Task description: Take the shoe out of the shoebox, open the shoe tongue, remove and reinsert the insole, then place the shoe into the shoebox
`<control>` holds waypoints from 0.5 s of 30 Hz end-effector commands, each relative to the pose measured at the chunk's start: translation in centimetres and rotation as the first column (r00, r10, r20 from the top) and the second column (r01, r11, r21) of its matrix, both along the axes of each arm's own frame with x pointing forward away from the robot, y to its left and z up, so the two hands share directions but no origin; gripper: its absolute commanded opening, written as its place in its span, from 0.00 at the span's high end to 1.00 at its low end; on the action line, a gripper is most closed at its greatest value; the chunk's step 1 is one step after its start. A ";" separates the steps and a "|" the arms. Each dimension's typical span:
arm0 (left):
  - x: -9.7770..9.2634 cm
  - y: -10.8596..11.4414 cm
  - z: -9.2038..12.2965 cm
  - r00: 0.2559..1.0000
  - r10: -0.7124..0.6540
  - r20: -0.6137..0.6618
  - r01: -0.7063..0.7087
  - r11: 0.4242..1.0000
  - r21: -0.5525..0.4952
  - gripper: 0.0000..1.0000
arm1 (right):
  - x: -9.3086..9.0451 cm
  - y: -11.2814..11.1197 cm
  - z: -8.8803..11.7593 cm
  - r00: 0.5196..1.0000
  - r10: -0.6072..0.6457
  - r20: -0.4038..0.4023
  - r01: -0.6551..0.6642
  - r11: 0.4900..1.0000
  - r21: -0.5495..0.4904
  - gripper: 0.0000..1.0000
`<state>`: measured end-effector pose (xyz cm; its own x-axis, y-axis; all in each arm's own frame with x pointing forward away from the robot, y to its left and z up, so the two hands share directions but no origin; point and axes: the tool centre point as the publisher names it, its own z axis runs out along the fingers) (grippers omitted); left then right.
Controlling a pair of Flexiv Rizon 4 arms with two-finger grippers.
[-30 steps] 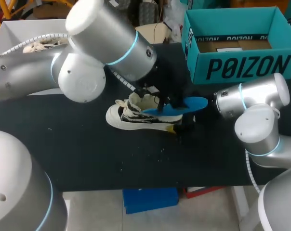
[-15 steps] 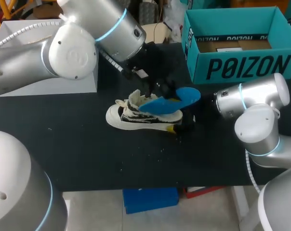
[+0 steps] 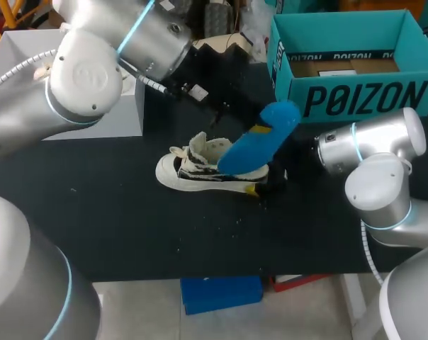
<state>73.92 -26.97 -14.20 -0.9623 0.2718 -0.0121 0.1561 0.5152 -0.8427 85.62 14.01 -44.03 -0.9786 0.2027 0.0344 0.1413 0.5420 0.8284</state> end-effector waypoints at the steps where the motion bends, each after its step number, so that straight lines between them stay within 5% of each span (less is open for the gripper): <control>1: -0.9 1.0 0.3 0.977 0.033 -0.209 -0.079 0.972 -0.220 1.00 | 0.1 0.1 -0.1 1.000 0.000 -0.002 0.000 1.000 0.000 1.00; 15: -3.4 2.8 5.6 0.938 -0.032 -0.345 -0.108 0.919 -0.378 1.00 | 0.1 0.1 -0.1 1.000 0.000 -0.002 0.000 1.000 0.000 1.00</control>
